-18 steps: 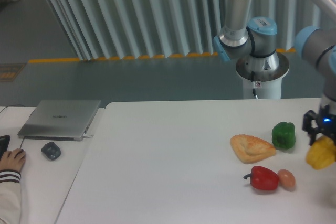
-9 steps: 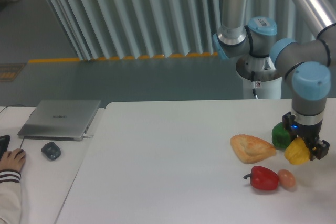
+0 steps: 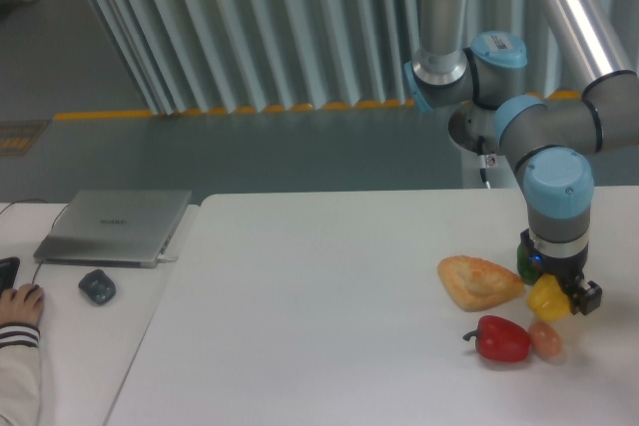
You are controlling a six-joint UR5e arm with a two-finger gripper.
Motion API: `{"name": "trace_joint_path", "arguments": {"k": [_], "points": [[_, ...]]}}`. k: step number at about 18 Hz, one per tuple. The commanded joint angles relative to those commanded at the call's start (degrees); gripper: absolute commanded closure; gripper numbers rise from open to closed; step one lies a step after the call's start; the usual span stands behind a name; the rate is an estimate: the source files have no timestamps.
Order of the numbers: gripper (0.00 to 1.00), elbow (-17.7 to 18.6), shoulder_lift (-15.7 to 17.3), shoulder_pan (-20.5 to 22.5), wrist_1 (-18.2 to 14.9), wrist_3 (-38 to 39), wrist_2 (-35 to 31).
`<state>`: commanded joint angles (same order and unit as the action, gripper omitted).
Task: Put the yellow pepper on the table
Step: 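Lower the yellow pepper onto the table and release it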
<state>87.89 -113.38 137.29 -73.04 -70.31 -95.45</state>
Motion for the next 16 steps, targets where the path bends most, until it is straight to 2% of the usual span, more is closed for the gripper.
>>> {"name": "trace_joint_path", "arguments": {"k": [1,2,3,11,16], "points": [[0.24,0.00,0.00,0.00,0.00,0.00,-0.09],[0.02,0.00,0.00,0.00,0.00,-0.09,-0.18],[0.00,0.00,0.00,0.00,0.00,0.00,-0.26],[0.00,-0.26,0.09,-0.09,0.09,0.17,-0.53],[0.00,-4.82,1.49,-0.26,-0.61,-1.05,0.09]]}}
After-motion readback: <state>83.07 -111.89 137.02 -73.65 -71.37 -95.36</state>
